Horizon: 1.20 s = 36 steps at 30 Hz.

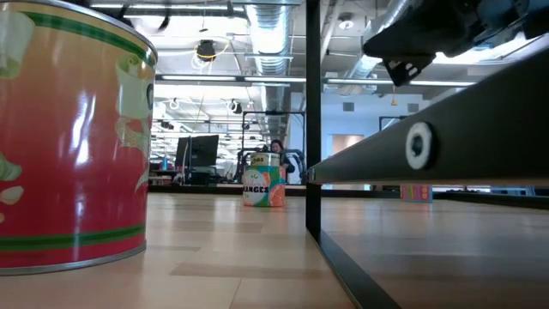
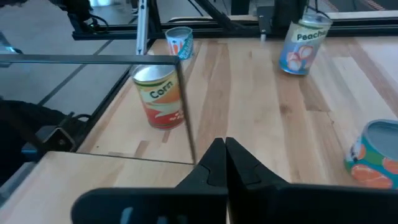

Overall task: Pick and place cans onto a shelf
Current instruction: Put the bottom canned peaches on the shelf

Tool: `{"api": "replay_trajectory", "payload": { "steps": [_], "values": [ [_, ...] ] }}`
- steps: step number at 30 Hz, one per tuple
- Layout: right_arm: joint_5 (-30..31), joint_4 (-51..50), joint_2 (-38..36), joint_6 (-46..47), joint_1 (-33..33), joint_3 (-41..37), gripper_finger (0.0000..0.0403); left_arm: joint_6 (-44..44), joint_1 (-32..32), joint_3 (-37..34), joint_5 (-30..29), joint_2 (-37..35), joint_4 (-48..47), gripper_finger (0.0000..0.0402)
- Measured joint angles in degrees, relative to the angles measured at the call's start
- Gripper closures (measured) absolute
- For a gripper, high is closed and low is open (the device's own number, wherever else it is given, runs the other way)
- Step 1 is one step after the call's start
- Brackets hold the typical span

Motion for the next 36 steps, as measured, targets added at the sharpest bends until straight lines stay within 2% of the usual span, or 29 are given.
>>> {"api": "replay_trajectory", "payload": {
  "steps": [4,8,14,19,23,29,36],
  "values": [
    [1.6,-3.2,-1.7,0.7,1.7,0.0,0.0398,6.7,-0.2,4.6,0.3,0.5,7.0,0.0401],
    [4.2,-6.0,-4.1,0.8,3.3,0.0,0.0398,15.3,0.6,10.2,-0.4,3.9,12.0,0.0402],
    [5.0,-12.2,-9.8,0.8,3.4,0.0,0.0398,32.1,4.9,18.5,1.4,15.0,23.0,0.0401],
    [5.1,-20.8,-16.4,1.0,3.7,0.0,0.0399,42.7,10.0,25.6,7.8,24.8,29.2,0.0401],
    [5.2,-27.4,-21.3,2.3,3.7,0.0,0.0398,48.8,13.4,31.5,10.5,33.0,29.8,0.0401],
    [6.3,-32.2,-24.9,2.2,3.6,0.0,0.0399,54.5,15.5,40.1,12.9,43.8,27.7,0.0401],
    [6.4,-33.9,-25.2,5.0,3.6,0.0,0.0395,55.3,15.8,46.3,16.1,50.5,26.3,0.0401]
  ]
}}
